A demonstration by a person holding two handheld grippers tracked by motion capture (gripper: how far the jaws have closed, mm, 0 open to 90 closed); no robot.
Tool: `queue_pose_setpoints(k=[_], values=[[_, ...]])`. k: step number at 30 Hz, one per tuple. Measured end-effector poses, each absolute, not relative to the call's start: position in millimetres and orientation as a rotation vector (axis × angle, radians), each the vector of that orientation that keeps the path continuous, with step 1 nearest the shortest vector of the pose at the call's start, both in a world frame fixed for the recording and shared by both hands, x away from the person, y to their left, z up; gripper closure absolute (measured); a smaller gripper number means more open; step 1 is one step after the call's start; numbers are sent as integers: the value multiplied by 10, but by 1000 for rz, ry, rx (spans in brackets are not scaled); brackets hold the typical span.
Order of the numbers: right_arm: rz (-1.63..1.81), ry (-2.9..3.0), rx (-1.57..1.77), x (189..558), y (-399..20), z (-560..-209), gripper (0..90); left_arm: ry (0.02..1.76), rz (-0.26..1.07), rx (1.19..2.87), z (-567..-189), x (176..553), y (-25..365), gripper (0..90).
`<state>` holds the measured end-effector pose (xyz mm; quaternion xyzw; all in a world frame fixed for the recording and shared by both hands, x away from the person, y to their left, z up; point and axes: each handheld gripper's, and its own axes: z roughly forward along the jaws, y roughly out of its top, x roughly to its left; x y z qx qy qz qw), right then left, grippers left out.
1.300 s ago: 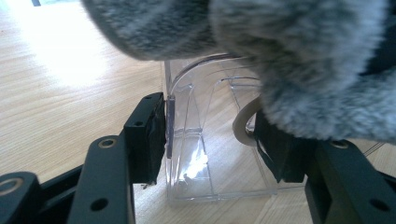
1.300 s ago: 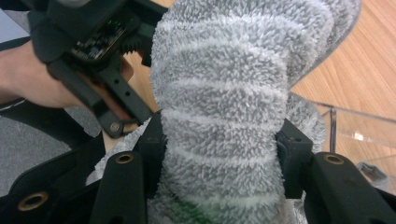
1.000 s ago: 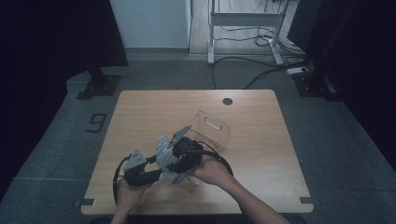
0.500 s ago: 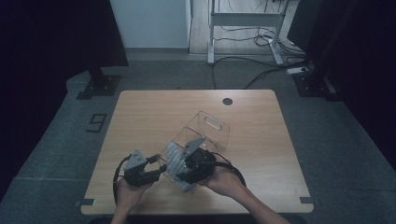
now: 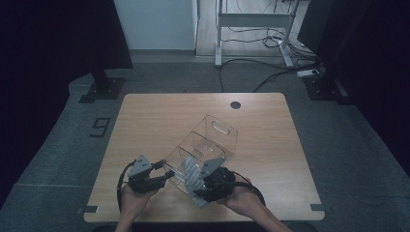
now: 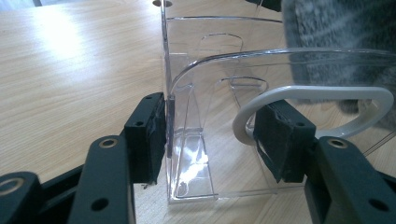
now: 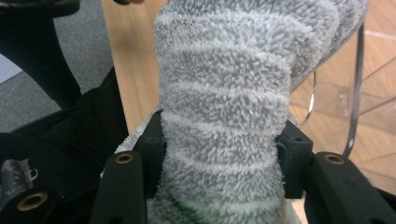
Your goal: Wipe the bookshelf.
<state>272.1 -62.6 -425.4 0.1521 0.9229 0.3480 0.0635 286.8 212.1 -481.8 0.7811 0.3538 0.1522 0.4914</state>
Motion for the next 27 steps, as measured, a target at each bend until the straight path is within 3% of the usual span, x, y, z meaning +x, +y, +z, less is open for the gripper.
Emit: queue_pose_setpoints(k=[27], values=[[1076, 2799, 544, 2660, -757, -4663, 489, 872, 376, 1892, -4818, 2872, 2120, 444]])
